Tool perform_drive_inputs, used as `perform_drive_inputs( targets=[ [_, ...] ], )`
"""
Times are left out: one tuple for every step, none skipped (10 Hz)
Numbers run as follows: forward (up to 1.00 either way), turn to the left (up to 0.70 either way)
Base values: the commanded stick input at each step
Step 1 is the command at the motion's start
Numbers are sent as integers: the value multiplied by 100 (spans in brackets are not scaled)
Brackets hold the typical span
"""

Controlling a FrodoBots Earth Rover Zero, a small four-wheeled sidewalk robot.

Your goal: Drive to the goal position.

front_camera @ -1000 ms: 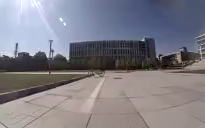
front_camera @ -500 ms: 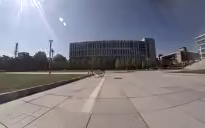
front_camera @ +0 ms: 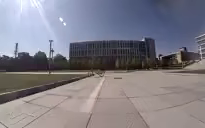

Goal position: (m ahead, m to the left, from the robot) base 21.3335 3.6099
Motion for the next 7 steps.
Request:
perform_drive_inputs(
  targets=[
    [6, 0],
    [6, 0],
    [6, 0],
    [6, 0],
    [6, 0],
    [6, 0],
    [6, 0]
  ],
)
